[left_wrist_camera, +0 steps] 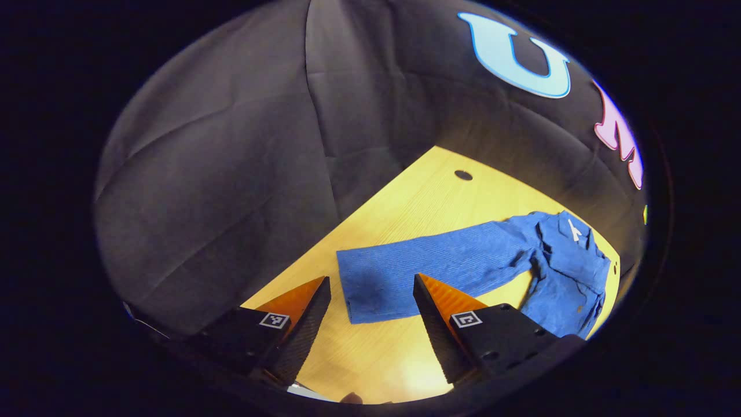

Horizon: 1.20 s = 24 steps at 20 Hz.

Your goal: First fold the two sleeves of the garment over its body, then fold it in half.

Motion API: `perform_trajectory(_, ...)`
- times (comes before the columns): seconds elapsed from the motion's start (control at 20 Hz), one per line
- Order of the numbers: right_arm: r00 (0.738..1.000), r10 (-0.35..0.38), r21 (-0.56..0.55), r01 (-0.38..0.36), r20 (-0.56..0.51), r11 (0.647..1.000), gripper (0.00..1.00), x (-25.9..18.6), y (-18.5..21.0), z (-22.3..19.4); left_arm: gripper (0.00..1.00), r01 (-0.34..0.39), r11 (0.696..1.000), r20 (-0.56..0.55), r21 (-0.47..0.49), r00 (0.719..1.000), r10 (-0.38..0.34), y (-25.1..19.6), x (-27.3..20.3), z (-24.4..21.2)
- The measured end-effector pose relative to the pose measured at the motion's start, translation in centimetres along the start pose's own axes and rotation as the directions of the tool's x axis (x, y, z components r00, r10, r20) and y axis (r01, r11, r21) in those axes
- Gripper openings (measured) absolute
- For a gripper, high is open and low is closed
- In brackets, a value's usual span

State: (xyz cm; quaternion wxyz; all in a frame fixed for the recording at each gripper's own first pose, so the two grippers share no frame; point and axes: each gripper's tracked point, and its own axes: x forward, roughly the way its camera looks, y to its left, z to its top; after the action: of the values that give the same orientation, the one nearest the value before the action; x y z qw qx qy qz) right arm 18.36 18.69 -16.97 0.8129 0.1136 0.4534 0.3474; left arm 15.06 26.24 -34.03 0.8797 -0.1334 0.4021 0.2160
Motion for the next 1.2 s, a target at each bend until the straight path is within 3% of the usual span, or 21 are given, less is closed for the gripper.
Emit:
perform_trajectory(0.2,0.996,-0.083,0.004,0.083,0.034,0.997,0.94,-7.4,-0.8,-1.8,0.84,-0.009,1.0,-0.089,0.026,0.996,0.012,-0.1,3.6,-0.7)
perform_trajectory(0.4,0.985,-0.137,0.032,0.134,0.109,0.99,0.94,-12.5,-0.2,-1.9,0.84,-0.018,0.999,-0.214,-0.028,0.977,0.011,1.2,5.6,-3.0)
perform_trajectory(0.45,0.982,-0.14,0.05,0.135,0.13,0.99,0.94,-13.5,0.1,-1.6,0.84,-0.019,1.0,-0.154,-0.017,0.988,0.016,1.1,5.7,-1.9)
perform_trajectory(0.6,0.973,-0.156,0.082,0.144,0.171,0.986,0.94,-15.7,0.5,-1.0,0.87,0.009,0.999,-0.194,0.038,0.981,-0.001,0.4,6.3,-2.2)
perform_trajectory(0.7,0.969,-0.162,0.092,0.147,0.188,0.985,0.94,-16.0,0.9,-0.8,0.82,0.022,0.999,-0.196,0.042,0.981,-0.013,0.1,6.8,-1.9)
perform_trajectory(0.8,0.969,-0.148,0.11,0.128,0.198,0.986,0.94,-16.1,1.8,-0.5,0.71,0.04,0.998,-0.168,0.039,0.985,-0.033,0.3,6.8,-1.3)
perform_trajectory(0.95,0.974,-0.134,0.104,0.117,0.185,0.988,0.94,-15.6,2.7,-1.0,0.12,0.082,0.995,-0.154,-0.056,0.984,-0.089,1.3,7.0,-0.5)
perform_trajectory(1.05,0.976,-0.143,0.098,0.128,0.166,0.987,0.94,-15.4,2.9,-1.8,0.0,0.106,0.985,-0.174,-0.136,0.976,-0.129,1.7,6.5,-0.1)
perform_trajectory(1.2,0.975,-0.145,0.097,0.131,0.167,0.987,0.94,-15.9,3.1,-1.9,0.0,0.151,0.983,-0.186,-0.103,0.968,-0.168,1.4,6.8,-0.1)
